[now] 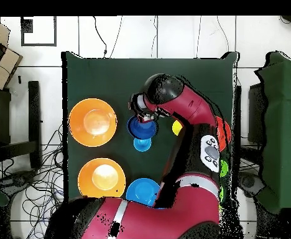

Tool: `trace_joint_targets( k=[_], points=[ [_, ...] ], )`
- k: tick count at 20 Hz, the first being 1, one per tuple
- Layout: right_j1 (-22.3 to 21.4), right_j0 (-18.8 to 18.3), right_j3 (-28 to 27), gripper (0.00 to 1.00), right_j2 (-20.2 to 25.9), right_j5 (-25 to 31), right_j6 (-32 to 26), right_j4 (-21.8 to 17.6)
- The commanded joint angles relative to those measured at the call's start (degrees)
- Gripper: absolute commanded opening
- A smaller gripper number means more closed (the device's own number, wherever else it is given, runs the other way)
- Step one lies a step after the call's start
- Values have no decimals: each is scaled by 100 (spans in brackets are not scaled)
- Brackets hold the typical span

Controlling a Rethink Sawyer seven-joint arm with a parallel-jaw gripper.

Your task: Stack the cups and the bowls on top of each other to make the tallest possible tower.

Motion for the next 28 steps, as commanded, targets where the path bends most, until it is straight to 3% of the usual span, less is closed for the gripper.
trace_joint_targets(
  k=[1,28],
  points=[
    [211,-157,196,0,735,180,221,99],
    [155,-293,289,0,1022,526,330,340]
  ],
)
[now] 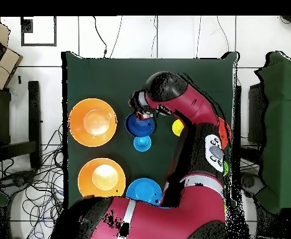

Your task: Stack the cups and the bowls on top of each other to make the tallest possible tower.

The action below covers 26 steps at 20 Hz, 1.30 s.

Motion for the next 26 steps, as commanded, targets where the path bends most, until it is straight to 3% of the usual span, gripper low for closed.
trace_joint_targets(
  k=[1,26],
  points=[
    [207,-160,302,0,810,452,323,223],
    [212,-344,432,0,978,724,252,256]
  ],
)
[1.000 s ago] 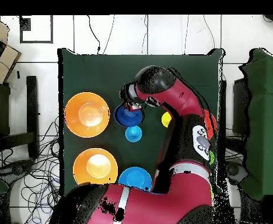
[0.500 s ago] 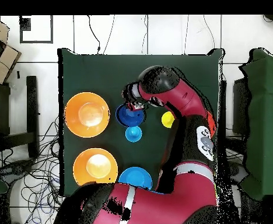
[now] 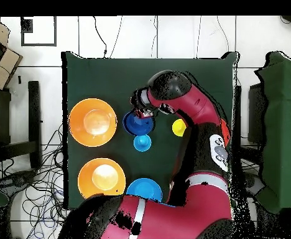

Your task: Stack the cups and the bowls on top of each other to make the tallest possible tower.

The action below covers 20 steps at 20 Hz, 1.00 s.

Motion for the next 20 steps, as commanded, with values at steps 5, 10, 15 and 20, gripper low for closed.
trace_joint_targets(
  k=[5,10,15,20],
  points=[
    [223,-182,390,0,721,783,252,9],
    [184,-183,516,0,650,852,233,-60],
    [72,-200,696,0,570,904,150,-151],
    [-23,-191,804,0,491,853,113,-248]
  ],
)
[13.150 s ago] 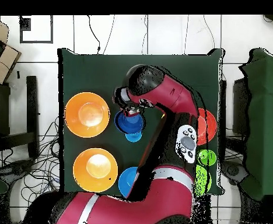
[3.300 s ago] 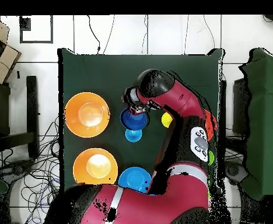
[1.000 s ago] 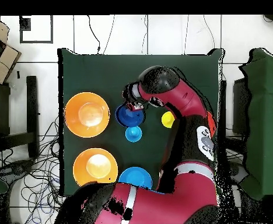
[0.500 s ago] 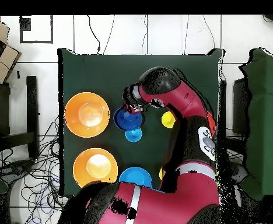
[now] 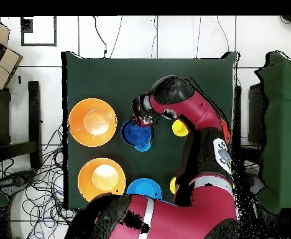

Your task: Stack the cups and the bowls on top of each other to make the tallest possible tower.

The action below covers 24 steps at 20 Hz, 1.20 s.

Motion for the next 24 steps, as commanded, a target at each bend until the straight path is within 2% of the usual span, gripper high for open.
trace_joint_targets(
  k=[1,4,7,19,24],
  points=[
    [17,-36,464,0,386,344,120,-282],
    [-19,15,480,0,327,314,125,-367],
    [275,1,106,0,305,370,156,-507],
    [570,-46,-254,0,286,462,132,-796],
    [523,-41,-102,0,290,334,84,-816]
  ],
)
